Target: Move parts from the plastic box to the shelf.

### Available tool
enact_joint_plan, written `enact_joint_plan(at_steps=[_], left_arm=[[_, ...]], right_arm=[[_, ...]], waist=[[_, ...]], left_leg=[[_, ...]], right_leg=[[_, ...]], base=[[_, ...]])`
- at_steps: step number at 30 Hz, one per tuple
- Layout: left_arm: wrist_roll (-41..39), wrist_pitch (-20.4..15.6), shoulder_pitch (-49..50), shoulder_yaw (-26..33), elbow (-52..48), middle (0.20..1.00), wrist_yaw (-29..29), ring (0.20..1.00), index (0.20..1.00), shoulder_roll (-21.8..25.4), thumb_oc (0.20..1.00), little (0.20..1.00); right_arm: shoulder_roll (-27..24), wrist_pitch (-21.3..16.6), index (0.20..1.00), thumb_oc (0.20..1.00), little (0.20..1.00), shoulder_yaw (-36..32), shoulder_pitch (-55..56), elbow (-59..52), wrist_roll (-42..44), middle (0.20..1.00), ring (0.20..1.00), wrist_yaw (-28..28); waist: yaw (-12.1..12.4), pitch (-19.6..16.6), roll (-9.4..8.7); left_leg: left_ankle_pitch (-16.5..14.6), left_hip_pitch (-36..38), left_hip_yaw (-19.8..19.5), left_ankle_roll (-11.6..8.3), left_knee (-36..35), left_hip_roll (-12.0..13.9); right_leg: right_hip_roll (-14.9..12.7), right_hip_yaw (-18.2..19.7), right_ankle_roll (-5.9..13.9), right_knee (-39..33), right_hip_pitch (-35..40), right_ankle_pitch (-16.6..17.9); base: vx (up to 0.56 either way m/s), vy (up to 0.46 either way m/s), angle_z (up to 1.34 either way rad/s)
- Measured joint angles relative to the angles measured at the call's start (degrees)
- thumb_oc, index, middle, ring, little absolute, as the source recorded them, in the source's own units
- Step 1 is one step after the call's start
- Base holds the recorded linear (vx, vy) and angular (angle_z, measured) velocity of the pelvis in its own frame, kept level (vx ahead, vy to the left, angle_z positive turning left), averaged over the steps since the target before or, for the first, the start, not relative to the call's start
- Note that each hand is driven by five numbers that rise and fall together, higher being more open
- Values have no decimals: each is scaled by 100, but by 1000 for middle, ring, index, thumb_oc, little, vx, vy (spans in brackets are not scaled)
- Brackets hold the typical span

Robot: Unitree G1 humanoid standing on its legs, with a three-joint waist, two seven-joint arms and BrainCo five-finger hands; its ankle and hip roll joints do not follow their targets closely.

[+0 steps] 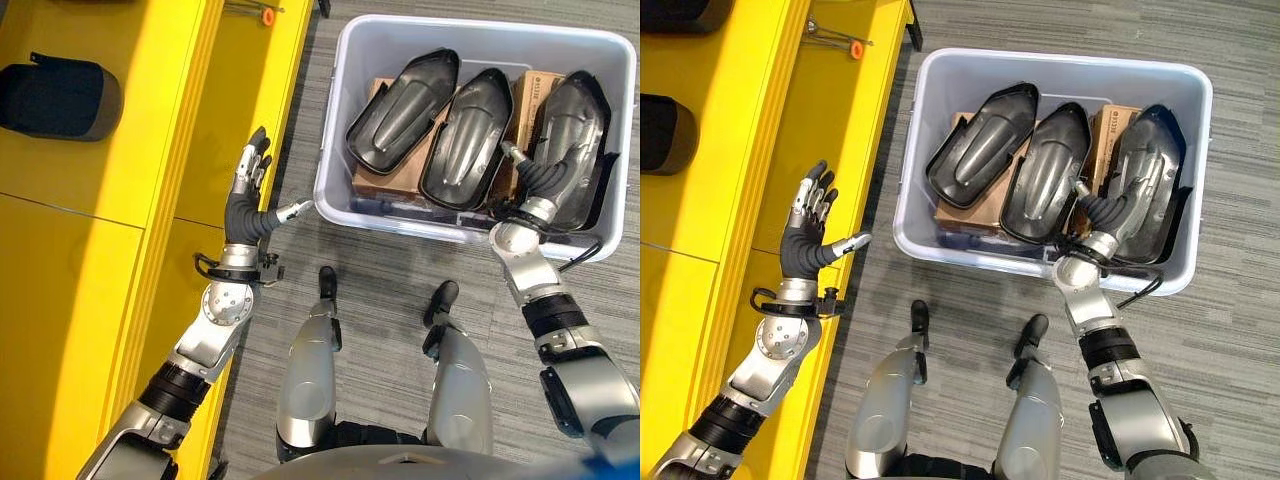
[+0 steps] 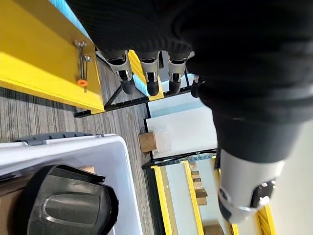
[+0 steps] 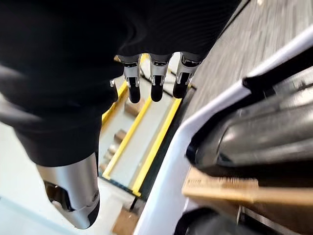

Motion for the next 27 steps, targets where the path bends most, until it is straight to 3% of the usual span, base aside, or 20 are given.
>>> enact_joint_plan(at_steps=[5, 10, 17, 19, 21, 27], left_arm=[[89, 30, -231, -29, 2, 1000, -7, 1000, 1000, 8, 1000, 1000], [70, 293, -345, -39, 67, 1000, 46, 1000, 1000, 6, 1000, 1000], [-179, 434, -420, -20, 116, 1000, 152, 1000, 1000, 0, 1000, 1000], [-179, 495, -495, -22, 143, 1000, 149, 1000, 1000, -1, 1000, 1000], [-198, 516, -538, -19, 238, 1000, 122, 1000, 1000, -1, 1000, 1000], [-391, 729, -685, -21, 276, 1000, 15, 1000, 1000, -5, 1000, 1000]], right_arm=[[1, 103, 1000, 1000, 1000, -36, -216, 266, 359, 1000, 1000, 8], [72, 205, 1000, 1000, 1000, -12, -387, 665, 627, 1000, 1000, 30], [49, 418, 1000, 1000, 1000, 68, -1007, 1103, 700, 1000, 1000, 454], [54, 465, 1000, 1000, 1000, 121, -1115, 1227, 1050, 1000, 1000, 535], [89, 571, 1000, 1000, 1000, 118, -1136, 1577, 1933, 1000, 1000, 851], [122, 399, 1000, 1000, 1000, 190, -1447, 1499, 3072, 1000, 1000, 1262]], waist=[[-10, 0, -1], [-1, 5, -4], [70, 5, -4], [115, 5, -4], [114, 7, -8], [1, 36, -126]], left_leg=[[-32, -273, 19, -7, 120, 33], [-49, -443, 45, -11, 208, 41], [-50, -908, 7, -10, 422, 50], [-50, -1003, -1, -10, 465, 53], [-51, -1084, -3, -9, 501, 53], [-82, -1203, 6, -14, 647, 110]], right_leg=[[23, 33, -34, 66, -288, 46], [12, 83, -53, 173, -495, 37], [-15, 108, -90, 320, -927, 62], [-17, 120, -97, 354, -1024, 62], [-19, 136, -102, 371, -1093, 66], [10, 141, -148, 390, -1176, 99]], base=[[6, 0, -5], [-5, -11, -3], [0, 0, 0], [0, 0, 0], [0, 0, 0], [20, -17, -4]])
